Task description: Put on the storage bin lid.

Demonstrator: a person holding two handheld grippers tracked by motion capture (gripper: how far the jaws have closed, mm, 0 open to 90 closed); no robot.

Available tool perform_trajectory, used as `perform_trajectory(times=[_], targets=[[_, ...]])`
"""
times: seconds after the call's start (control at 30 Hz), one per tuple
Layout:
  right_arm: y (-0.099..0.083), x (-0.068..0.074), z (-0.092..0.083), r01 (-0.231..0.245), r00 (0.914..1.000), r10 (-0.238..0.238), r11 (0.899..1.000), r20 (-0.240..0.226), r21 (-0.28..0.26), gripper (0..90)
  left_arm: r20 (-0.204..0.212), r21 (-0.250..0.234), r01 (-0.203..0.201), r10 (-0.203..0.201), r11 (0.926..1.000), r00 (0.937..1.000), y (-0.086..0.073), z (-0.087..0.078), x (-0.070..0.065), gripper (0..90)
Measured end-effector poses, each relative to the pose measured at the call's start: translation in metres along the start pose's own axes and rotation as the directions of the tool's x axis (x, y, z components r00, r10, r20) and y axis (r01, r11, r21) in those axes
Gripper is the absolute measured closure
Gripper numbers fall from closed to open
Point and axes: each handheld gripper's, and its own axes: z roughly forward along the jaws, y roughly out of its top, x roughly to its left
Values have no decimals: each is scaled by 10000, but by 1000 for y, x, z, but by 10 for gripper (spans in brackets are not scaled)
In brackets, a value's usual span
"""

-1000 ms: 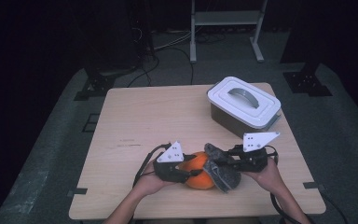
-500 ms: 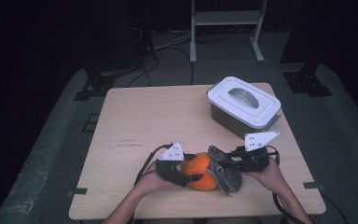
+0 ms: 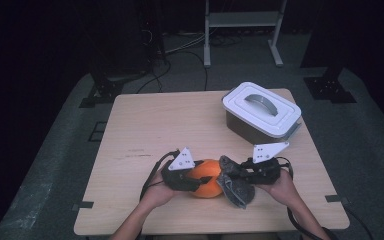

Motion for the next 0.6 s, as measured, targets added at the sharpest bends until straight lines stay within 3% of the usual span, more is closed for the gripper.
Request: perform_trajectory(times=[0.07, 0.17, 0.3, 0.4, 0.47, 0.53, 0.6], targets=[[6, 3, -3, 204, 9997, -201, 9996, 168, -180, 738, 4, -7, 0, 0, 10000, 10000, 1, 1, -1, 444], [11, 6, -4, 99, 9999, -111, 9960, -130, -883, 738, 237, 16, -168, 168, 9999, 9996, 2, 5, -7, 422], [5, 4, 5, 90, 9994, -103, 9991, -328, -414, 739, 693, 10, -181, 180, 9998, 9974, 3, 3, -4, 298], [-1, 2, 3, 4, 9995, -11, 9998, -331, -193, 738, 486, -60, 109, -106, 9999, 9988, 1, -3, 6, 187], [-4, 0, 1, -84, 9994, 80, 9999, -343, -117, 737, 594, -20, 358, -356, 9994, 9976, -4, -2, 11, 196], [-6, -3, -1, -181, 9993, 180, 9998, -326, -1, 736, 897, 49, 397, -399, 9992, 9952, -10, -1, 13, 318], [-7, -5, -2, -250, 9994, 254, 9995, -252, 181, 733, 1101, 159, 331, -346, 9993, 9933, -11, 0, 13, 358]])
